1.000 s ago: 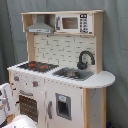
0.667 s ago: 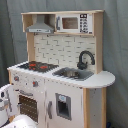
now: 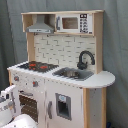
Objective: Play with the kitchen
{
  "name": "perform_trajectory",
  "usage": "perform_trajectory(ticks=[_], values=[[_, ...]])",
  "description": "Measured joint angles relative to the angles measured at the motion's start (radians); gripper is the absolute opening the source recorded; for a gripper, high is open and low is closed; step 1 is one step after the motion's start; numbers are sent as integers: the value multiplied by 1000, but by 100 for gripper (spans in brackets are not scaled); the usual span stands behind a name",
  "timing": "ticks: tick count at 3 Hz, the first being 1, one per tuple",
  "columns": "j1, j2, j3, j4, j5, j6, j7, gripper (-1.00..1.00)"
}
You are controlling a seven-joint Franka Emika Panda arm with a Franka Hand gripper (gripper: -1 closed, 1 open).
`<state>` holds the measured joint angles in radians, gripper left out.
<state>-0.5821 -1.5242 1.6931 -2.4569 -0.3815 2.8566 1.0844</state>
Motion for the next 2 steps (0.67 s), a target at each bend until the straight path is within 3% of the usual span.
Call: perform_trajectory(ticks=[2], values=[[-96, -1, 4, 43, -78, 38, 163, 100]])
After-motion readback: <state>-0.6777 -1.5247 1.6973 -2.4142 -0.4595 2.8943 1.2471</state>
